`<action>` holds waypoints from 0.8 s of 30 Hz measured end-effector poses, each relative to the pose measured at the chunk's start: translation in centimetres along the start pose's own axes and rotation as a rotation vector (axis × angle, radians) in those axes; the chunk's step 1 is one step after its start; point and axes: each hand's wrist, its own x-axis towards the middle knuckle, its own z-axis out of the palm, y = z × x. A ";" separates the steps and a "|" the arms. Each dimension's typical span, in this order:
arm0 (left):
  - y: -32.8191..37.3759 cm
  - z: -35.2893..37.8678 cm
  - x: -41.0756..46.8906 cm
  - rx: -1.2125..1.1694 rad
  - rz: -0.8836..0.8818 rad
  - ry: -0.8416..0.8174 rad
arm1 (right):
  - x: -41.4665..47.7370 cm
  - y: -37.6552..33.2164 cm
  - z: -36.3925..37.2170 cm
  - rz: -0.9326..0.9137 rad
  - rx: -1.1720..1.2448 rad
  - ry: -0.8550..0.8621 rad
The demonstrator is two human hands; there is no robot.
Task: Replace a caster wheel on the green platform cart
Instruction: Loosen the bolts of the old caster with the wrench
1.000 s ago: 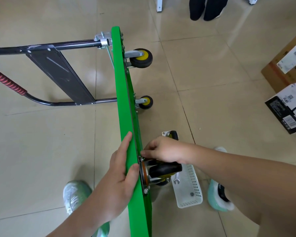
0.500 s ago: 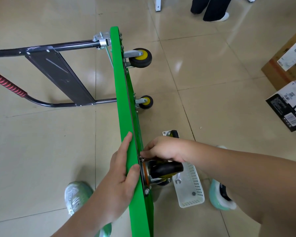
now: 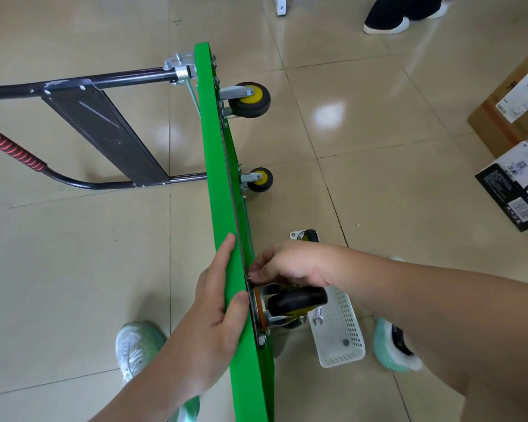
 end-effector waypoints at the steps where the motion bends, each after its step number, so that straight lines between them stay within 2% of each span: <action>1: 0.0 0.0 0.0 -0.001 0.000 -0.003 | 0.0 0.0 0.1 0.012 0.011 0.004; 6: 0.1 0.0 0.0 -0.006 -0.006 -0.005 | -0.1 -0.2 0.2 -0.001 -0.088 0.049; 11: 0.1 0.0 0.0 -0.008 -0.007 -0.008 | 0.1 -0.4 0.2 0.096 -0.128 0.040; 14: 0.1 0.0 -0.1 -0.003 -0.016 -0.012 | 0.2 -0.3 0.1 0.025 -0.164 0.081; 17: 0.2 0.0 0.0 -0.009 -0.024 -0.008 | -0.3 -0.3 0.0 -0.004 -0.104 0.039; 21: 0.1 0.0 0.0 -0.015 -0.028 -0.012 | -0.3 -0.2 0.1 0.066 0.047 -0.038; 24: 0.1 0.0 0.0 -0.017 -0.032 -0.013 | -0.2 -0.1 0.1 0.044 0.013 0.006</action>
